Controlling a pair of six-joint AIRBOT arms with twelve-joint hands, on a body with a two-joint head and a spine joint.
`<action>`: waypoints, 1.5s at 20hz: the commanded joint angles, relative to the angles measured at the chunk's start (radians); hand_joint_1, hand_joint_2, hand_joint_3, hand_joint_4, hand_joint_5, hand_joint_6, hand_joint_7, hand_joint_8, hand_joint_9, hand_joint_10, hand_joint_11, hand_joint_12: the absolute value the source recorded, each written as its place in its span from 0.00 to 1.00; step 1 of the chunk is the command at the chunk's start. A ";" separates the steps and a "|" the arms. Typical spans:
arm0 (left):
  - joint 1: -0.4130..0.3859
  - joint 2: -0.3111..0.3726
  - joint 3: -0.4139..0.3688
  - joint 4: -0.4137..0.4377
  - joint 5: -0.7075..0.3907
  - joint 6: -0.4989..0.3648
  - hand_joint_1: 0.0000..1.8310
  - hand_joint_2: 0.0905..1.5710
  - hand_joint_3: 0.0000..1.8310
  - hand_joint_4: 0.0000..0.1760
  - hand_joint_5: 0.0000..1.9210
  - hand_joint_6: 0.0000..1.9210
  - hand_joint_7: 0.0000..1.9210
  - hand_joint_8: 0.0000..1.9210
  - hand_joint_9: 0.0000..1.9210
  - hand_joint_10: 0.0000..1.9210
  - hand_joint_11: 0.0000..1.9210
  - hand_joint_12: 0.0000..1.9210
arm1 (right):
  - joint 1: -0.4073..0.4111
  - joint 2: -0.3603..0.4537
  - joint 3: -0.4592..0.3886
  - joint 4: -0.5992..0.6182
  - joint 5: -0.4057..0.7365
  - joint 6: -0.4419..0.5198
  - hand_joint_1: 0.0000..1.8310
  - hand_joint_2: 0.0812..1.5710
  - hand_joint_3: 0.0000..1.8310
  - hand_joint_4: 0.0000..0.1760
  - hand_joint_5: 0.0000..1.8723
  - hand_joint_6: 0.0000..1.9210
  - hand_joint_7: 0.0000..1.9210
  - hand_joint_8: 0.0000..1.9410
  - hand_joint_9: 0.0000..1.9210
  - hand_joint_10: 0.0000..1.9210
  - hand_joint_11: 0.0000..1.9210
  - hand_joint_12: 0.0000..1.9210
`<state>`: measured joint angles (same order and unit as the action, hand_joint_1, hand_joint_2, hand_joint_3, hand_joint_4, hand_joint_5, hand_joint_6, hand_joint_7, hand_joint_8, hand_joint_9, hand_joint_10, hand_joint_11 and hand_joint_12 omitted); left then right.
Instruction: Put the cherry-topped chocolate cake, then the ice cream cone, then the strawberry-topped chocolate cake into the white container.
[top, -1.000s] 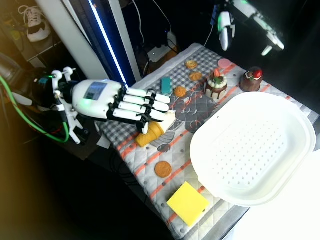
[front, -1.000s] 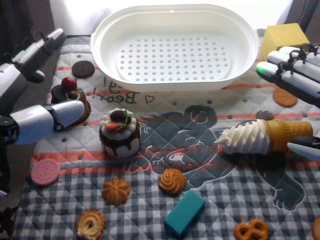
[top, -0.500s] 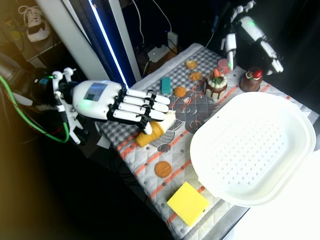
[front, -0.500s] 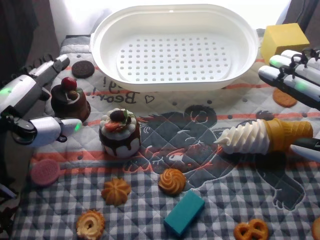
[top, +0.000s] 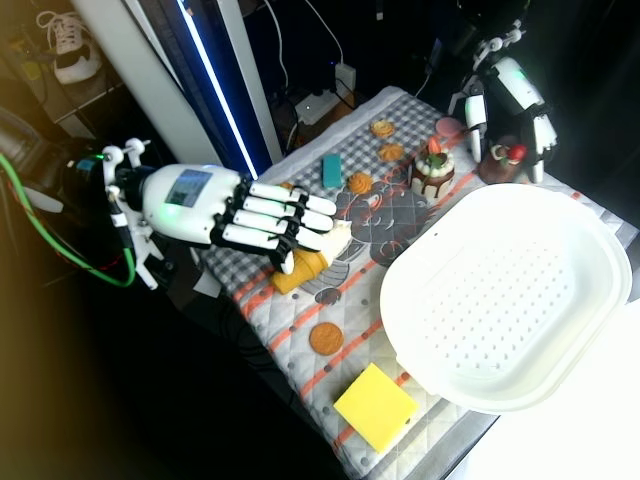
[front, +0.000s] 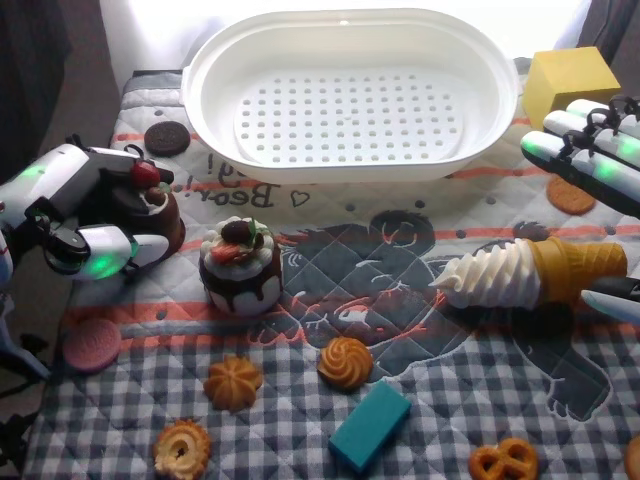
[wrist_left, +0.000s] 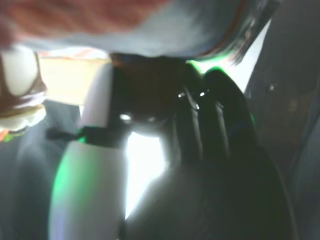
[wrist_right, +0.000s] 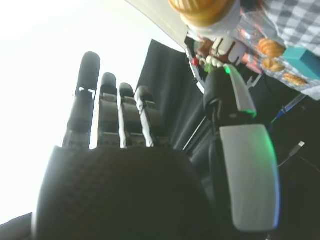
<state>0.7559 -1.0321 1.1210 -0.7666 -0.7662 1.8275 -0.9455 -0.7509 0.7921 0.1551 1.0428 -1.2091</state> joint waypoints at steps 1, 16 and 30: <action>-0.005 -0.006 0.002 0.020 -0.059 -0.004 0.71 0.78 0.00 0.00 0.37 0.06 0.36 0.78 0.33 0.94 0.40 1.00 | 0.005 0.002 0.004 -0.002 0.123 0.000 0.34 0.78 0.00 0.00 0.00 0.00 0.00 0.00 0.01 0.04 0.00 0.70; -0.101 0.080 -0.129 0.222 -0.255 -0.004 0.71 0.80 0.00 0.00 0.19 0.57 0.34 0.80 0.25 0.89 0.30 1.00 | -0.015 -0.003 0.005 0.015 0.142 0.004 0.32 0.79 0.00 0.00 0.00 0.00 0.00 0.00 0.00 0.13 0.00 0.68; -0.374 -0.070 0.077 0.220 0.014 0.022 0.68 0.73 0.01 0.00 0.14 0.72 0.12 0.81 0.12 0.90 0.13 1.00 | -0.017 -0.021 0.012 0.017 0.149 0.016 0.34 0.79 0.00 0.00 0.00 0.00 0.00 0.00 0.02 0.01 0.00 0.63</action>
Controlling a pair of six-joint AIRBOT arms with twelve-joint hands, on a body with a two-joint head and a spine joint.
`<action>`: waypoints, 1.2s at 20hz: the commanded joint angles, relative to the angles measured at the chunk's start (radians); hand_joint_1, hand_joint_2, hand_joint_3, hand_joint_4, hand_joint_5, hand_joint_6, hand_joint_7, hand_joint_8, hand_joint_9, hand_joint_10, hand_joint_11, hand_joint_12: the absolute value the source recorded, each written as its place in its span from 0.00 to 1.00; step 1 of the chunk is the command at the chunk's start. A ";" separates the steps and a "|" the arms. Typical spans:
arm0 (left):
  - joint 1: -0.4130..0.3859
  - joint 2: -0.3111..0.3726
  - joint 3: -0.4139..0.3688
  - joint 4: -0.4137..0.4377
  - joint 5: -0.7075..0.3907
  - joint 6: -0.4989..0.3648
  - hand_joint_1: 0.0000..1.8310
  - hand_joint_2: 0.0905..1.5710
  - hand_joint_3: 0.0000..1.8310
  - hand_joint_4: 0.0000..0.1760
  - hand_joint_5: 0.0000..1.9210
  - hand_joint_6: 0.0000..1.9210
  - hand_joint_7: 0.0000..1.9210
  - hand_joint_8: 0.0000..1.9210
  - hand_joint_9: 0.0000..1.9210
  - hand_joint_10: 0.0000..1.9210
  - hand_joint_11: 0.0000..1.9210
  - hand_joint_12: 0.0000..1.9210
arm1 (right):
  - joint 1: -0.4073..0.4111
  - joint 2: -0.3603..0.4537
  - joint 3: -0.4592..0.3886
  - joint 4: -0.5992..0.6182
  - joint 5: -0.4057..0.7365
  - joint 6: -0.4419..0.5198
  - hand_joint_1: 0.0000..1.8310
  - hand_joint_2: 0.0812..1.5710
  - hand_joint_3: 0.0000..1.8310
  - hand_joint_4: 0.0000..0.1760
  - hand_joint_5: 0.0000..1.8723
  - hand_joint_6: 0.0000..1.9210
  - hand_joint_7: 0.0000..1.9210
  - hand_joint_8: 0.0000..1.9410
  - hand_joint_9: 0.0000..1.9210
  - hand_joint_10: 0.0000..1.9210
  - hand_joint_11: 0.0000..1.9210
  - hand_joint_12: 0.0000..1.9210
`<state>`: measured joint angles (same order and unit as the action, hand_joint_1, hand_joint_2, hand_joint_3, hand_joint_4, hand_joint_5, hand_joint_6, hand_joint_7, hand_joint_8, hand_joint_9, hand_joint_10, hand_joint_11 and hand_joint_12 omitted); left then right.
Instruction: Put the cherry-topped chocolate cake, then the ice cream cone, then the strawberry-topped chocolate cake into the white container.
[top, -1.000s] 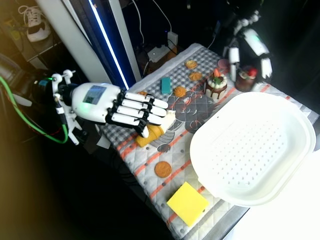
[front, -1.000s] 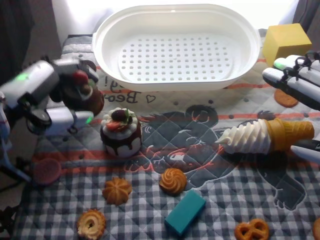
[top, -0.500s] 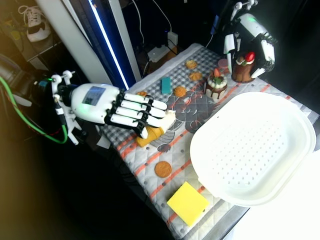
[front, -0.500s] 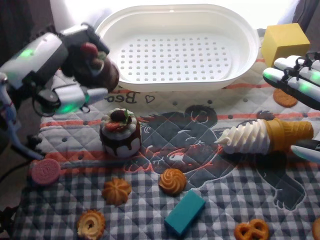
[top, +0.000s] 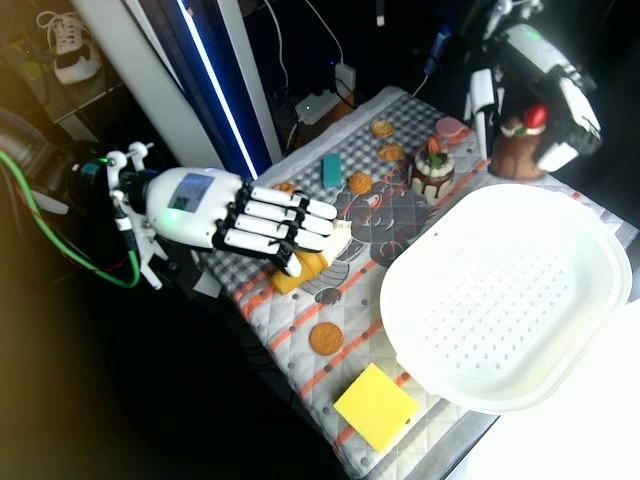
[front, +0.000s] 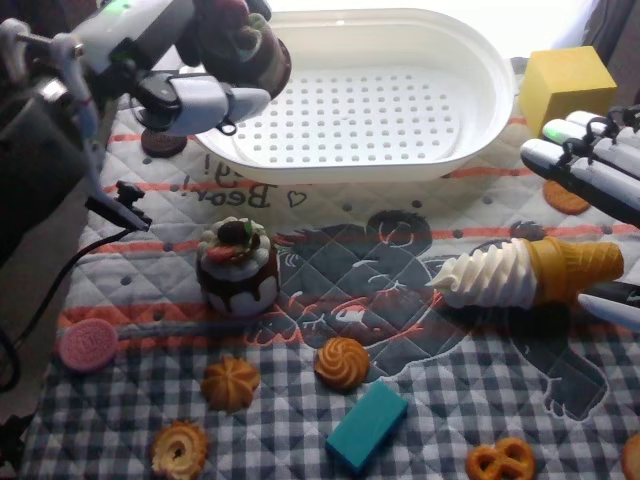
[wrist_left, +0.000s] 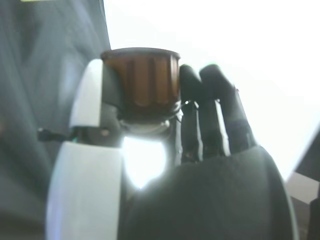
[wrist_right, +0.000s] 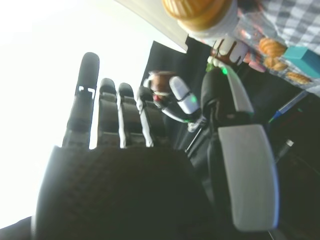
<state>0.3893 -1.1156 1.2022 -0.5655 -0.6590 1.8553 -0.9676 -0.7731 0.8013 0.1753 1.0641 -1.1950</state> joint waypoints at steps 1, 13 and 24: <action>-0.022 -0.004 0.021 0.011 -0.067 -0.003 0.70 0.72 0.00 0.00 0.13 0.76 0.11 0.84 0.13 0.92 0.14 1.00 | 0.005 0.000 0.003 -0.004 0.128 0.002 0.34 0.79 0.00 0.00 0.00 0.00 0.00 0.00 0.02 0.02 0.00 0.61; -0.081 -0.181 0.252 -0.242 0.179 0.240 0.57 0.65 0.00 0.01 0.13 0.16 0.15 0.10 0.04 0.35 0.00 0.78 | 0.003 -0.006 0.006 -0.005 0.128 0.019 0.33 0.79 0.00 0.00 0.00 0.00 0.00 0.00 0.00 0.05 0.00 0.73; -0.078 -0.122 0.147 -0.220 0.099 0.320 0.34 0.63 0.00 0.88 0.00 0.00 0.00 0.00 0.00 0.00 0.00 0.00 | 0.003 -0.003 0.006 -0.005 0.129 0.034 0.31 0.77 0.00 0.00 0.00 0.00 0.00 0.00 0.00 0.05 0.00 0.65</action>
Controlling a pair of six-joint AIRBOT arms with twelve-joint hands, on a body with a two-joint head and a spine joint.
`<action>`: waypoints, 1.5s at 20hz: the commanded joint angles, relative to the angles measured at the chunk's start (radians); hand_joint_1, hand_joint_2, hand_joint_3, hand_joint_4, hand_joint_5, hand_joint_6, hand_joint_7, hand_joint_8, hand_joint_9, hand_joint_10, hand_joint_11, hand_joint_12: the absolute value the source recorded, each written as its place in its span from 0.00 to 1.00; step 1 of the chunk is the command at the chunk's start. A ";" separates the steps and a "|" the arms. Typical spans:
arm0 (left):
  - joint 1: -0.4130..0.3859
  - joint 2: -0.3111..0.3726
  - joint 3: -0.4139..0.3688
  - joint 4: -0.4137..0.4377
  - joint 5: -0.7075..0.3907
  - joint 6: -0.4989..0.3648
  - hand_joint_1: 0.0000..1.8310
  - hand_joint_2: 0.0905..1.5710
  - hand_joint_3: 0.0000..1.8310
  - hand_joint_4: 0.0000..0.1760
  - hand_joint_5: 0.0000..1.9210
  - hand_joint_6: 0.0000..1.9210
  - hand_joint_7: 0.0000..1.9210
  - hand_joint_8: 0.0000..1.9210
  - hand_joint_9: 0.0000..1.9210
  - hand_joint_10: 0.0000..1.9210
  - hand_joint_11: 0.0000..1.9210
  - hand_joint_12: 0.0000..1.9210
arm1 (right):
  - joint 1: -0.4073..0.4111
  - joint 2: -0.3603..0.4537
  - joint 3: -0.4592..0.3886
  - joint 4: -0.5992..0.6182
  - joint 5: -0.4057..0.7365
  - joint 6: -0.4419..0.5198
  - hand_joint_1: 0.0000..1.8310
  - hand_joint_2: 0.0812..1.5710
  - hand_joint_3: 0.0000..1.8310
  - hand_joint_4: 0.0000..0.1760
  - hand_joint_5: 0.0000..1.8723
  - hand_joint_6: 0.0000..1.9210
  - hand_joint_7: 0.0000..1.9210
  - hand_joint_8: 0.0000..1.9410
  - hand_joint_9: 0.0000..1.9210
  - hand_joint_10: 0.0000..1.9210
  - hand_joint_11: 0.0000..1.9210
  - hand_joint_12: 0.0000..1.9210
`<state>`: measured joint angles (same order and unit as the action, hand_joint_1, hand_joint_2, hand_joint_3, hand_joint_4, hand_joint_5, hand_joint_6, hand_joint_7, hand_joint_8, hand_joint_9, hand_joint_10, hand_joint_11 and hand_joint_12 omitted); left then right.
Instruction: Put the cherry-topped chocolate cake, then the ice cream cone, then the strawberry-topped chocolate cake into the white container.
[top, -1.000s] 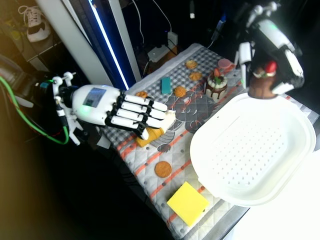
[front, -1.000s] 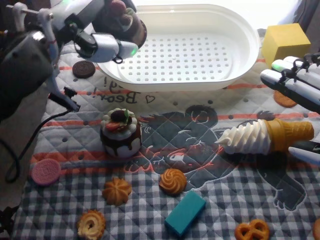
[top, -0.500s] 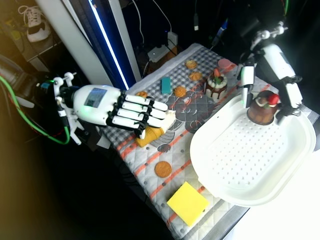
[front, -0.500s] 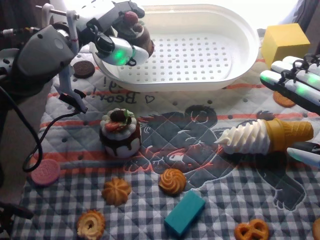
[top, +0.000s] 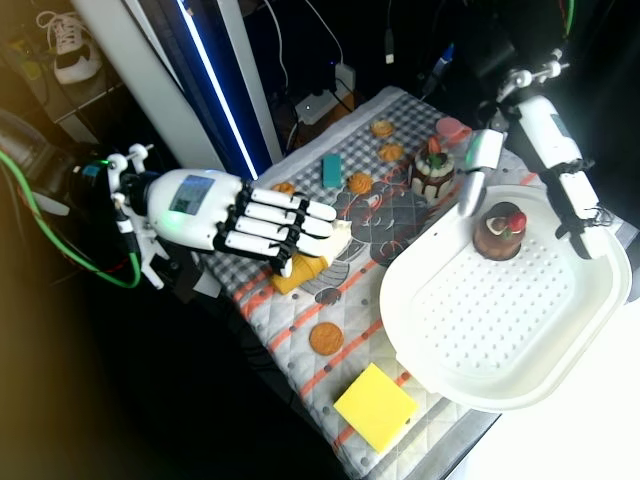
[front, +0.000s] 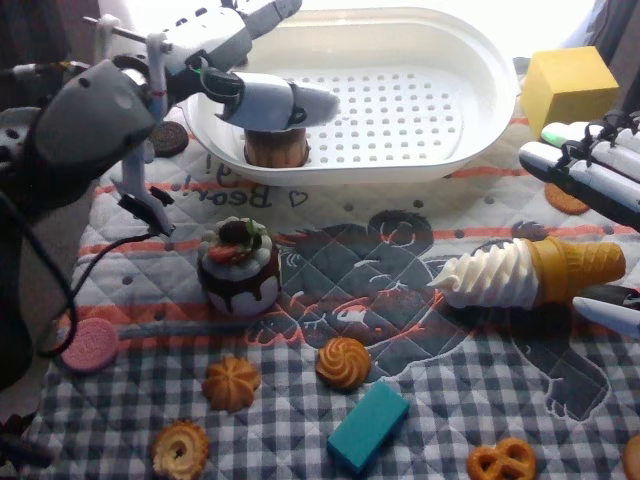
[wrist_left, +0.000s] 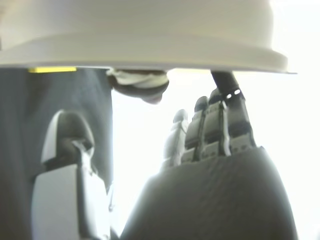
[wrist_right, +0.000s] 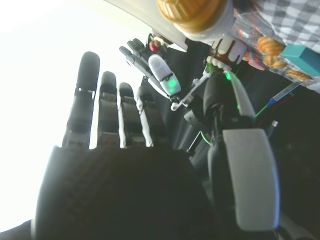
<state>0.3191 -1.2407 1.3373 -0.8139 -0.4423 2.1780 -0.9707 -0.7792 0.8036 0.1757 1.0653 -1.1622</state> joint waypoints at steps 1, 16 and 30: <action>-0.004 0.018 -0.008 0.045 -0.134 -0.006 0.34 0.63 0.00 0.88 0.00 0.00 0.00 0.00 0.00 0.00 0.00 0.00 | 0.006 0.003 0.003 -0.006 0.128 0.006 0.31 0.77 0.00 0.00 0.00 0.00 0.00 0.00 0.00 0.05 0.00 0.65; 0.264 0.336 -0.371 0.482 -0.676 -0.607 0.31 0.84 0.00 0.90 0.02 0.01 0.02 0.00 0.04 0.03 0.00 0.57 | 0.019 -0.119 0.123 -0.014 -0.037 0.145 0.42 0.76 0.00 0.00 0.00 0.00 0.00 0.00 0.00 0.15 0.00 0.89; 0.395 0.396 -0.452 0.482 -0.850 -0.609 0.33 0.86 0.00 0.60 0.02 0.00 0.01 0.00 0.04 0.05 0.00 0.67 | 0.110 -0.172 0.183 -0.054 -0.112 0.145 0.65 0.81 0.00 0.00 0.34 0.70 0.40 0.82 0.32 0.88 0.29 1.00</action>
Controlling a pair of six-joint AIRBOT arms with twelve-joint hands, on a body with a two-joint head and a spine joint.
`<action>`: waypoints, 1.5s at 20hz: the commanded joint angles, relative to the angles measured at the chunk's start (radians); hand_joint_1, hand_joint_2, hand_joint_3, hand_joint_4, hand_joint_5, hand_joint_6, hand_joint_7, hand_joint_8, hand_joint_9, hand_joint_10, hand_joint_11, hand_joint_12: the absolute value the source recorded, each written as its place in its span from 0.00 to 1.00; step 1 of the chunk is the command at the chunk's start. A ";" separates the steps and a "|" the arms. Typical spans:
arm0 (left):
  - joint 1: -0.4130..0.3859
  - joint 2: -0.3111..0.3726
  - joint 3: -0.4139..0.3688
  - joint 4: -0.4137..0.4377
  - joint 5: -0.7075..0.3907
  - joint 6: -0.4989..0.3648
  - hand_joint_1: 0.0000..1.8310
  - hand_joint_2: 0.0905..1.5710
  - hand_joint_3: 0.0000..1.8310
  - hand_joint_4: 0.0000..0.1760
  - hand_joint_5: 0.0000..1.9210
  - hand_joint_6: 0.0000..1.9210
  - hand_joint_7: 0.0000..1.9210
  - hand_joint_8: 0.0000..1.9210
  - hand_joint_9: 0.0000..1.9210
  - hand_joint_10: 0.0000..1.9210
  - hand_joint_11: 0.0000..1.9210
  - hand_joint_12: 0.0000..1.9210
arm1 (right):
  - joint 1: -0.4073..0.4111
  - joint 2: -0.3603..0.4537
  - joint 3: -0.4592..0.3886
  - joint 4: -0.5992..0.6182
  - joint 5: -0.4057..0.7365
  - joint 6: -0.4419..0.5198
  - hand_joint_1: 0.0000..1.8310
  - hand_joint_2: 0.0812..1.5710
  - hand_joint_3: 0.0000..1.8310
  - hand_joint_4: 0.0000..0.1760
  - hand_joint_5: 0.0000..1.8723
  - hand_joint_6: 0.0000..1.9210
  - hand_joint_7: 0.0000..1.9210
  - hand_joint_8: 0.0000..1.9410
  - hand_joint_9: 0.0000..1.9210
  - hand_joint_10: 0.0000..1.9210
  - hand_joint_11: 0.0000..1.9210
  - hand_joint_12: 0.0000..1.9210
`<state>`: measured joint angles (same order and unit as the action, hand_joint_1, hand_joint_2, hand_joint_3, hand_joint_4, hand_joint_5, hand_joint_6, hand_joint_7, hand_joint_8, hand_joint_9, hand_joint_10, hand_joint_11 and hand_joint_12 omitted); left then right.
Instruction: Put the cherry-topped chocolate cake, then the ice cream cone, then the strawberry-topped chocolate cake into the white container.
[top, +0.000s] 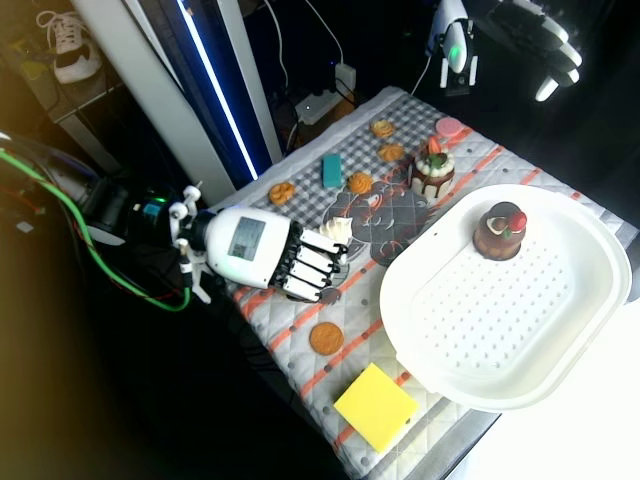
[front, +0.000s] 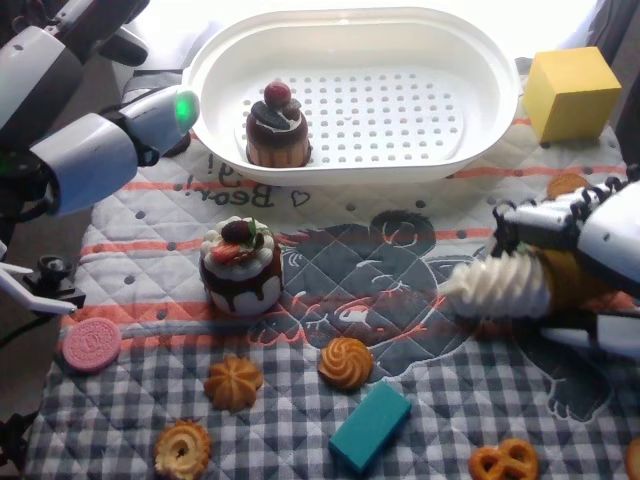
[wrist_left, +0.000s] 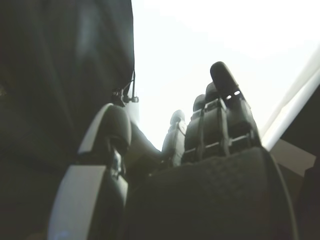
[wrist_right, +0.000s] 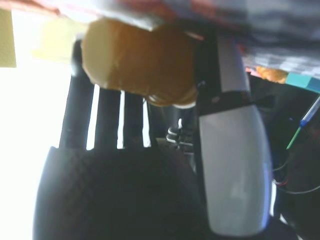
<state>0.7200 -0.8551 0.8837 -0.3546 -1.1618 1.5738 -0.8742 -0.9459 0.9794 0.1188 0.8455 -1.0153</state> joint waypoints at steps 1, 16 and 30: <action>-0.001 0.014 -0.001 0.021 -0.137 -0.005 0.30 0.87 0.00 0.61 0.02 0.00 0.02 0.00 0.04 0.06 0.00 0.68 | 0.022 0.012 -0.004 -0.010 0.134 -0.002 0.65 0.81 0.00 0.00 0.33 0.70 0.40 0.84 0.37 0.94 0.37 1.00; 0.071 0.014 -0.034 0.036 -0.193 -0.007 0.37 0.87 0.00 0.33 0.02 0.00 0.00 0.00 0.00 0.00 0.00 0.10 | 0.396 -0.081 0.147 0.002 -0.027 -0.174 0.64 0.82 0.00 0.00 0.34 0.66 0.36 0.91 0.48 1.00 0.54 1.00; 0.061 -0.031 -0.011 0.052 -0.172 -0.040 0.34 0.87 0.00 0.33 0.02 0.00 0.00 0.00 0.00 0.00 0.00 0.02 | 0.602 -0.391 0.558 0.102 -0.443 -0.206 0.35 0.74 0.00 0.37 0.00 0.01 0.00 0.01 0.00 0.04 0.00 0.74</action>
<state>0.7937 -0.8867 0.8661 -0.3225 -1.2106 1.5417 -0.2901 -1.3430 1.5330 0.2214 0.2848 -1.2171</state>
